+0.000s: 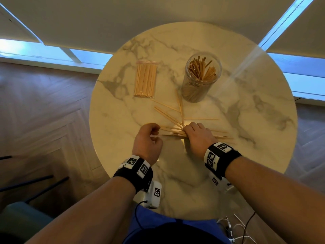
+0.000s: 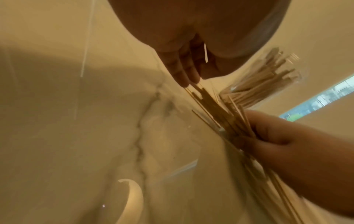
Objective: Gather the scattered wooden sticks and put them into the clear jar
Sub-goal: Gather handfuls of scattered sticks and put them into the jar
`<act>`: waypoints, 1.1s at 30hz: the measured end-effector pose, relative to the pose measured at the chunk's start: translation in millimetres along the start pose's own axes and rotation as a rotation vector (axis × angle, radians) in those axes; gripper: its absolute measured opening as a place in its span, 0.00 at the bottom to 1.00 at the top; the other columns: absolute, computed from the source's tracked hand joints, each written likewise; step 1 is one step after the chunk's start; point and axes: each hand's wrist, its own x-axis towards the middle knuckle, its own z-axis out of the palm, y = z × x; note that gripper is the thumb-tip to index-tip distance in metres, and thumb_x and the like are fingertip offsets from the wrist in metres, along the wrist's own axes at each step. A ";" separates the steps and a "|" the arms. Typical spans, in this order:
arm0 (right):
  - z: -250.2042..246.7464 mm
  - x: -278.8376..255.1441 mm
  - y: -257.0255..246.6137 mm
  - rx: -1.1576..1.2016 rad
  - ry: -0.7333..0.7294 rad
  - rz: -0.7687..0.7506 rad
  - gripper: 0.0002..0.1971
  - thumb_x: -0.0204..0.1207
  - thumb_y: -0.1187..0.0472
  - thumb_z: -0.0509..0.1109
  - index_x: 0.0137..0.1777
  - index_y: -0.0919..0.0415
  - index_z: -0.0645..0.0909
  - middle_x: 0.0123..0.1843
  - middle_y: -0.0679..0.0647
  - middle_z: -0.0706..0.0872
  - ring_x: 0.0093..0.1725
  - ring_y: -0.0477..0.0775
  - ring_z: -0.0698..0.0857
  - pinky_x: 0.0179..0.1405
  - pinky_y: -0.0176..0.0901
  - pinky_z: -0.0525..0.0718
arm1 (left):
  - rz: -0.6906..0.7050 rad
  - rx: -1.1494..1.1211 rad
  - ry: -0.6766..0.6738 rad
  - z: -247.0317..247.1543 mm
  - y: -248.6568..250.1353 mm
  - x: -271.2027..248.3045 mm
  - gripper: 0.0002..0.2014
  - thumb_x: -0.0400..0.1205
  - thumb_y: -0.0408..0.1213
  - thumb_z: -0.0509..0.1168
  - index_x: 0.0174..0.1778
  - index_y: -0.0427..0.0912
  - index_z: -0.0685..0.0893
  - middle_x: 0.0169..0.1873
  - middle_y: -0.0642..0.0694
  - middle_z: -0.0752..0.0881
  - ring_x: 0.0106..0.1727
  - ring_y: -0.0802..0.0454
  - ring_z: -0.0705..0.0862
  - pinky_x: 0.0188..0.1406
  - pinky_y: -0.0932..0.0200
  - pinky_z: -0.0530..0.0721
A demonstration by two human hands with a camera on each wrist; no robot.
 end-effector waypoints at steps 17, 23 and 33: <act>-123.8 -11.8 0.1 0.728 0.593 -0.071 0.09 0.85 0.45 0.68 0.60 0.45 0.80 0.41 0.41 0.86 0.40 0.36 0.84 0.39 0.33 0.81 | -0.116 -0.434 -0.093 17.2 69.4 -0.1 0.10 0.89 0.42 0.63 0.48 0.42 0.86 0.41 0.46 0.90 0.44 0.50 0.89 0.47 0.52 0.88; -189.0 -36.7 -21.2 1.419 0.744 -0.333 0.06 0.87 0.61 0.68 0.48 0.56 0.75 0.25 0.47 0.72 0.20 0.51 0.68 0.19 0.43 0.69 | -0.407 -0.634 -0.362 20.9 138.4 -6.5 0.24 0.92 0.54 0.57 0.58 0.35 0.88 0.54 0.36 0.93 0.52 0.43 0.89 0.60 0.44 0.87; -233.5 -73.1 -33.9 1.592 0.833 -0.593 0.09 0.88 0.60 0.63 0.46 0.61 0.71 0.22 0.57 0.62 0.16 0.53 0.62 0.19 0.36 0.66 | -0.655 -1.201 -0.512 21.0 177.9 -11.1 0.31 0.92 0.57 0.51 0.77 0.33 0.79 0.65 0.32 0.88 0.61 0.35 0.89 0.76 0.38 0.79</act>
